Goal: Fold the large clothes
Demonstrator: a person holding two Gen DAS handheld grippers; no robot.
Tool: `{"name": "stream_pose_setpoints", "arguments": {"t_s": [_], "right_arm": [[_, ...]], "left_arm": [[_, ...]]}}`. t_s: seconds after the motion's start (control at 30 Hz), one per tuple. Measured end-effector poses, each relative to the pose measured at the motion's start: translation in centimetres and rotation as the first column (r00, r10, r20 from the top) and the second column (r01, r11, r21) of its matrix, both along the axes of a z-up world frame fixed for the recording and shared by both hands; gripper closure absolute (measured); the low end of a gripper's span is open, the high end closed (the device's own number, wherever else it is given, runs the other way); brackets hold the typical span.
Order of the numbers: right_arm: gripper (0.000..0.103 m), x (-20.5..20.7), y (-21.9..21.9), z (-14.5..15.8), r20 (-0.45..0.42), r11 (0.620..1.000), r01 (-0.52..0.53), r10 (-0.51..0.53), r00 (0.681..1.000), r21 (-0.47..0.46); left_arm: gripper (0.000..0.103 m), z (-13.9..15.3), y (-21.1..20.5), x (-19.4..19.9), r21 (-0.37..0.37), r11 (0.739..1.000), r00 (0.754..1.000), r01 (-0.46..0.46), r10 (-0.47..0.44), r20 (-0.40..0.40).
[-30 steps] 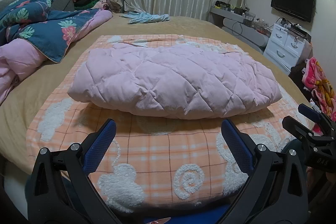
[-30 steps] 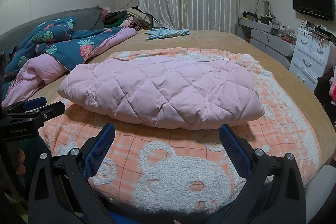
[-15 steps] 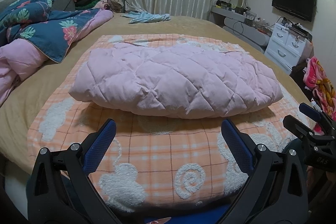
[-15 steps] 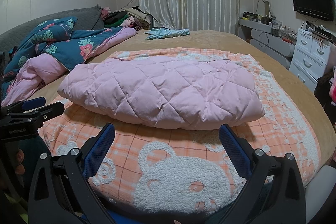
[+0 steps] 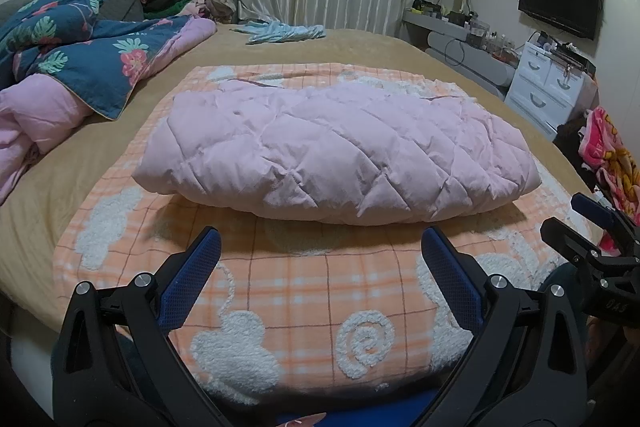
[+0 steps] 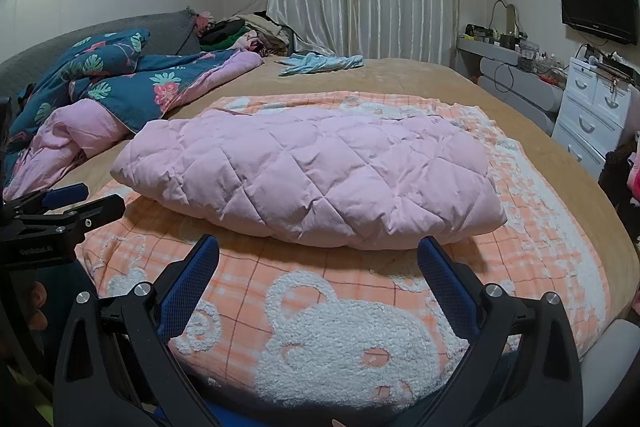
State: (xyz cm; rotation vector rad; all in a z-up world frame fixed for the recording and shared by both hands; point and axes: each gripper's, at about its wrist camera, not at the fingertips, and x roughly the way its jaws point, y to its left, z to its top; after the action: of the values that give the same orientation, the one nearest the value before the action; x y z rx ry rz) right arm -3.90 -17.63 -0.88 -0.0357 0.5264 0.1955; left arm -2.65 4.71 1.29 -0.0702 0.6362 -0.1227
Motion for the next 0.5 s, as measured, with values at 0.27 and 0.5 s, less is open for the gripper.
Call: {"name": "stream_pose_setpoints", "arguments": {"t_s": [0.27,0.5], "right_arm": [[0.004,0.09,0.12,-0.02,-0.001,1.0,0.003,-0.003,1.0,-0.006],[0.004,-0.56,-0.53,0.16,0.023,0.999,0.029,-0.029,0.999,-0.019]], "left_arm": [[0.009,-0.01,-0.04,-0.03,0.003,1.0,1.0,0.006,-0.006,0.0],[0.009,0.29,0.36,-0.41,-0.007,1.0,1.0,-0.002,0.002,0.006]]}}
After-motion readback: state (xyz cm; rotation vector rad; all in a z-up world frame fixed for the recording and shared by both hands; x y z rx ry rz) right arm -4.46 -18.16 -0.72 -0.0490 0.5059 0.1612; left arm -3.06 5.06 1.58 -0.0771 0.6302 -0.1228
